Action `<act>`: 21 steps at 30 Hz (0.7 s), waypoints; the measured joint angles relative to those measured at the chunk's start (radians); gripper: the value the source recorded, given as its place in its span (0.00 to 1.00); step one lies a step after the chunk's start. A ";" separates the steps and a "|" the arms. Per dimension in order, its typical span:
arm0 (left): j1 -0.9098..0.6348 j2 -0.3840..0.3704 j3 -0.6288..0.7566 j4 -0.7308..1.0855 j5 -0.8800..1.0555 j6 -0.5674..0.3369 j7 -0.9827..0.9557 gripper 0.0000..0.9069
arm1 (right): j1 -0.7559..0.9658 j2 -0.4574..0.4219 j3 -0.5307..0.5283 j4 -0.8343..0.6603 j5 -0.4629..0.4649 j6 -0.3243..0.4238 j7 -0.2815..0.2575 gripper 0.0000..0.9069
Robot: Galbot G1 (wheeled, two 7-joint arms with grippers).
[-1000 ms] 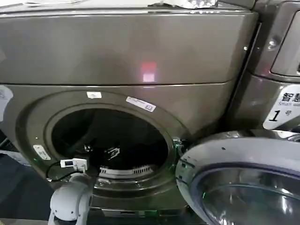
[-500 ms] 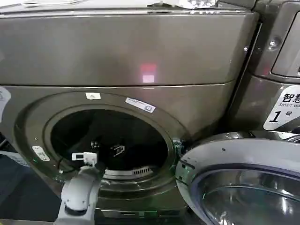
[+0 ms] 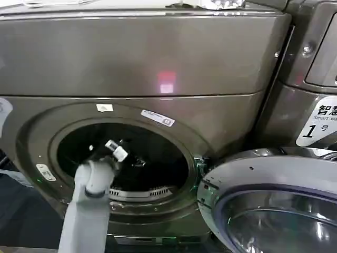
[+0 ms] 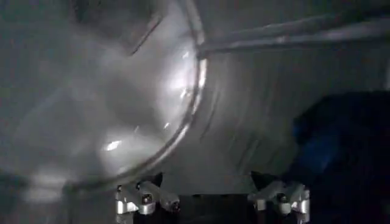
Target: Grasp the clothes from the dryer.
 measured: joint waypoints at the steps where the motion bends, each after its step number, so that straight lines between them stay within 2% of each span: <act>1: -0.009 -0.001 0.004 0.015 0.010 -0.021 0.008 1.00 | -0.001 0.001 0.000 0.000 0.000 0.001 0.000 1.00; 10: -0.078 0.000 0.052 0.125 0.088 -0.121 0.052 1.00 | 0.003 0.006 -0.007 -0.004 -0.001 0.008 -0.002 1.00; 21: -0.130 0.002 0.111 0.221 0.116 -0.155 0.067 1.00 | 0.006 0.007 -0.011 -0.007 -0.003 0.011 -0.002 1.00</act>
